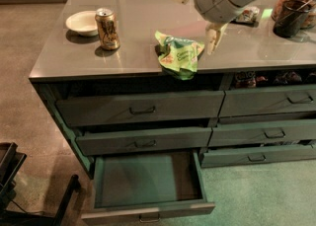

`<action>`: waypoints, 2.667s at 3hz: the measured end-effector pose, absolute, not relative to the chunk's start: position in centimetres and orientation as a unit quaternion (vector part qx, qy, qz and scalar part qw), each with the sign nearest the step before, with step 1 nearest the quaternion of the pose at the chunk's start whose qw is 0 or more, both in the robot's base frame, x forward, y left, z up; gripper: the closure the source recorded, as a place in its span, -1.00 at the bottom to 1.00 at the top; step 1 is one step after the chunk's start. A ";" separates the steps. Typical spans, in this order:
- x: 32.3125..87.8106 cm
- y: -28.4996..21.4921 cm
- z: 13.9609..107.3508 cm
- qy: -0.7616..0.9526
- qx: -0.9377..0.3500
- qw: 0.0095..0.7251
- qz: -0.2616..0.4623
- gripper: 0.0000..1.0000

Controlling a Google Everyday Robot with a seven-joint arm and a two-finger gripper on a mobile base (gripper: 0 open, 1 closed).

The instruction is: Place green rice chip bag into bottom drawer

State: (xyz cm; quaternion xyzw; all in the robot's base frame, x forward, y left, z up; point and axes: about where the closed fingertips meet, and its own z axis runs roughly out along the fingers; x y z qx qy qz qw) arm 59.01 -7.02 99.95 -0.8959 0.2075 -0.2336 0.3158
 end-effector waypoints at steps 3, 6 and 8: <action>63.6 -8.6 96.9 0.154 -0.909 0.290 -0.257 -1.00; 67.3 -8.9 90.9 0.137 -0.931 0.262 -0.214 -1.00; 66.5 -7.4 87.1 0.097 -0.957 0.225 -0.155 -0.63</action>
Offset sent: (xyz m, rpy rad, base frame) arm 0.0528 -0.0207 -0.0339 -0.1064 -0.0892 0.0964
